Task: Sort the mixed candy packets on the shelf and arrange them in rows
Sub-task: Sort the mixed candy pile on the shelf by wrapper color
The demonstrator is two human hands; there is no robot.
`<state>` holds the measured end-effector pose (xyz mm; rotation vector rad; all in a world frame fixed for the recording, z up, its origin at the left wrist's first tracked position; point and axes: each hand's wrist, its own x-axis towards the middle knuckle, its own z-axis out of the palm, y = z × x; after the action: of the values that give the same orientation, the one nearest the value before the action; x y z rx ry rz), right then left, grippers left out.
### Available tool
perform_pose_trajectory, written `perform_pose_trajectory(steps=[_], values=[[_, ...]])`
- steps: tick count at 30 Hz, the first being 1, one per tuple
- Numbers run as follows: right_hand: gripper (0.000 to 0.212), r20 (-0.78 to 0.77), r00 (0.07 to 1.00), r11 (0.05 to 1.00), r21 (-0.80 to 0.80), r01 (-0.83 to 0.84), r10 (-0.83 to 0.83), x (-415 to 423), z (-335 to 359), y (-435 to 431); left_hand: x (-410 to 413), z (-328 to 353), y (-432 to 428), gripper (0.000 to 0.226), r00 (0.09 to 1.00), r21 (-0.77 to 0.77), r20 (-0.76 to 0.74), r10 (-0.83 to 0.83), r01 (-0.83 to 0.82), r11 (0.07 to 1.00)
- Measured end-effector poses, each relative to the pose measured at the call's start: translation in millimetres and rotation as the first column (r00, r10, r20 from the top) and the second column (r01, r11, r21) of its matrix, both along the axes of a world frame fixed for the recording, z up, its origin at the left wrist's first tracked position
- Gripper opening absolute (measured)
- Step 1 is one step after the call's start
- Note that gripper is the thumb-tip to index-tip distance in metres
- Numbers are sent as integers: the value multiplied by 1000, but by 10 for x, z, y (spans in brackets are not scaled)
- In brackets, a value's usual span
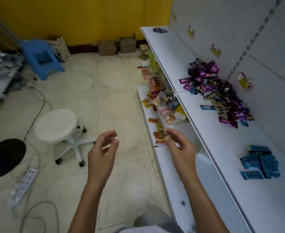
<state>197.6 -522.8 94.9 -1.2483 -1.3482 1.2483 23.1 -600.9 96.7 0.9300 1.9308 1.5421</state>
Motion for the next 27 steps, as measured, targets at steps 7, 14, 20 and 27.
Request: perform_pose_trajectory(steps=[7, 14, 20, 27], values=[[23, 10, 1000, 999, -20, -29, 30, -439, -97, 691, -454, -88, 462, 22, 995, -28, 18, 101, -100, 995], [22, -25, 1000, 1000, -8, -17, 17, -704, -9, 1649, -849, -58, 1500, 20, 996, -8, 1, 85, -85, 996], [24, -5, 997, 997, 15, 77, -77, -830, 17, 2327, -1104, -69, 2331, 20, 1000, 21, 7, 19, -20, 1000], [22, -17, 948, 948, 17, 317, -317, -1095, -49, 2987, -1581, -93, 3390, 20, 981, 28, -2, -193, 193, 981]])
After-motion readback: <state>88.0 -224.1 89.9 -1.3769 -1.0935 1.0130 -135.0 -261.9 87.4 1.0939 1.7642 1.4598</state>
